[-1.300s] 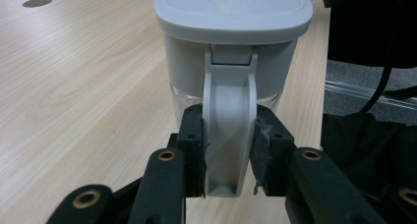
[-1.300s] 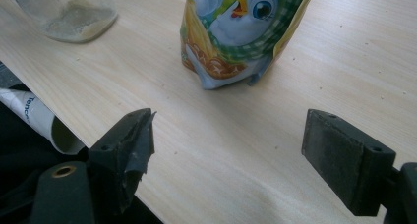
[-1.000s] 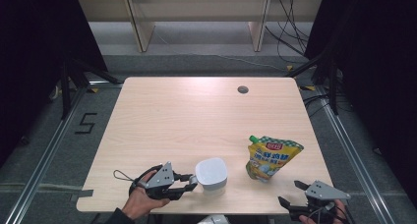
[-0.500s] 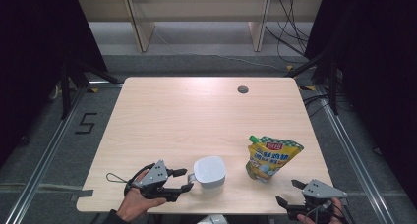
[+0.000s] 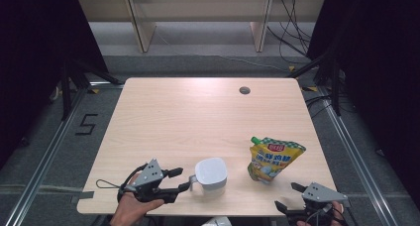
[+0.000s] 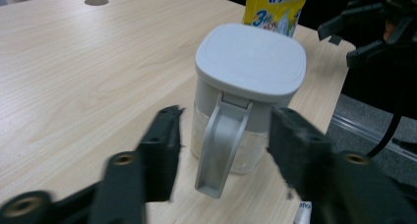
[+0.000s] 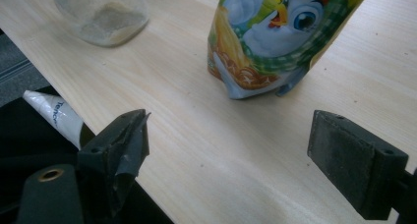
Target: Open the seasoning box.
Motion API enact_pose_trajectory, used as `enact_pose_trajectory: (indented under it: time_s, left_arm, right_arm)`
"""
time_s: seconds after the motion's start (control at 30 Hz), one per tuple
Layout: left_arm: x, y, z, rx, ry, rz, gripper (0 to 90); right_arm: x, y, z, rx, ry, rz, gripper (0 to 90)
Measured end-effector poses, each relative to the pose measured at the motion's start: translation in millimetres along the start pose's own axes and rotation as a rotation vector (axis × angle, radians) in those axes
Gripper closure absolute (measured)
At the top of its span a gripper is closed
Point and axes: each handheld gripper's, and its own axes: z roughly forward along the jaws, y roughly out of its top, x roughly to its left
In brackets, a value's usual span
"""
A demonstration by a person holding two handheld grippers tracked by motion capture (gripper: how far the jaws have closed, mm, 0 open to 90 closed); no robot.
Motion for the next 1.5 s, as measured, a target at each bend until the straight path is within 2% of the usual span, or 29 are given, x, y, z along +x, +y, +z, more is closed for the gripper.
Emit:
enact_pose_trajectory:
  time_s: [0.03,0.07,0.1,0.13,0.17,0.27,0.33,0.37,0.43,0.47,0.5,0.53,0.57,0.63,0.77,0.87,0.9,1.07,1.1,1.13,1.17,1.2,1.27,1.3,1.33,1.37,1.4,1.5]
  left_arm:
    - [-0.3,1.5,-0.6,-0.010,0.011,-0.010,57.3]
    - [0.5,3.0,-0.9,-0.022,0.012,-0.009,61.8]
    - [0.9,4.5,-1.3,-0.026,0.018,-0.008,67.5]
    - [2.2,6.0,-1.2,-0.037,0.015,0.008,72.7]
    - [1.1,8.0,-1.2,-0.045,0.022,0.002,78.1]
    - [-1.4,12.4,1.0,-0.062,0.014,0.001,88.8]
    - [-3.4,14.9,2.5,-0.057,0.016,0.011,89.0]
    - [-4.9,16.2,3.3,-0.053,0.018,0.014,89.0]
    - [-6.8,18.8,5.1,-0.044,0.013,0.025,89.1]
    - [-8.4,19.8,6.5,-0.046,0.014,0.018,89.1]
    - [-9.3,20.9,7.9,-0.045,0.013,0.022,89.1]
    - [-9.5,22.1,9.1,-0.039,0.007,0.035,89.1]
    - [-10.9,22.9,10.4,-0.039,0.012,0.030,89.1]
    - [-11.3,24.7,13.3,-0.033,0.005,0.044,89.1]
    - [-10.7,25.4,17.8,-0.024,0.017,0.034,89.1]
    - [-8.4,23.3,20.9,-0.017,0.008,0.045,89.1]
    - [-9.2,22.3,21.7,-0.014,0.012,0.032,89.1]
    - [-10.1,22.1,21.8,-0.015,0.010,0.024,89.1]
    - [-10.8,22.1,21.2,-0.009,0.015,0.029,89.1]
    - [-10.6,22.5,21.5,-0.010,0.010,0.054,89.0]
    - [-12.3,22.0,21.4,-0.007,0.016,0.035,89.1]
    - [-12.1,21.9,21.5,-0.010,0.016,0.032,89.1]
    - [-10.5,21.5,21.2,-0.011,0.016,0.037,89.1]
    - [-9.5,21.2,21.1,-0.015,0.014,0.040,89.1]
    - [-10.5,20.2,21.3,-0.022,0.018,0.020,89.1]
    - [-10.5,20.2,20.7,-0.017,0.021,0.027,89.1]
    - [-10.6,20.2,20.8,-0.018,0.021,0.027,89.0]
    - [-10.5,19.6,21.1,-0.026,0.018,0.020,89.0]
  right_arm:
    - [0.4,-0.3,0.3,-0.001,0.010,-0.006,17.0]
    - [3.1,-0.9,-1.3,-0.003,-0.003,0.009,17.3]
    - [1.8,-0.8,-0.8,-0.002,0.028,-0.015,18.4]
    - [2.0,-1.1,-2.3,-0.012,0.004,-0.033,20.2]
    - [3.4,-1.4,-2.5,-0.004,0.020,-0.009,20.5]
    - [3.7,-1.6,-2.9,-0.004,0.014,-0.005,20.2]
    - [5.0,-1.9,-3.8,0.000,0.000,0.008,20.2]
    - [4.0,-1.9,-3.3,-0.005,-0.004,-0.006,20.3]
    - [4.6,-2.1,-2.6,0.000,0.010,-0.004,20.5]
    - [7.4,-2.1,-3.5,0.014,0.009,0.027,20.5]
    - [6.4,-1.8,-2.7,0.001,0.005,0.006,20.5]
    - [7.2,-1.7,-1.7,-0.004,0.016,0.015,20.6]
    - [4.8,-1.0,-1.8,0.001,0.016,-0.012,20.7]
    - [5.1,-0.7,-1.5,0.004,0.025,-0.007,20.8]
    - [5.3,-0.8,-1.0,-0.002,0.025,-0.003,21.2]
    - [5.0,-0.9,-1.1,-0.002,0.027,-0.001,21.4]
    - [4.9,-0.9,-1.1,-0.002,0.029,0.000,21.4]
    - [5.5,-0.9,-1.2,-0.002,0.025,0.000,21.8]
    - [8.6,-1.2,-2.0,0.006,0.023,0.030,22.9]
    - [6.5,-0.7,-2.5,0.009,0.009,-0.007,26.8]
    - [6.5,-0.7,-1.6,0.006,0.010,-0.007,28.6]
    - [7.2,-0.6,-1.3,0.011,0.012,-0.001,28.2]
    - [7.6,-0.3,-0.6,0.003,0.011,-0.013,28.1]
    - [7.4,-0.2,0.5,0.004,0.032,-0.013,27.9]
    - [7.0,0.3,-0.3,0.004,0.034,-0.025,27.6]
    - [8.9,0.1,-0.9,-0.003,0.004,-0.012,27.6]
    - [8.7,0.4,-0.9,-0.005,0.004,-0.017,27.6]
    - [10.4,1.4,0.2,-0.011,0.036,-0.006,28.1]
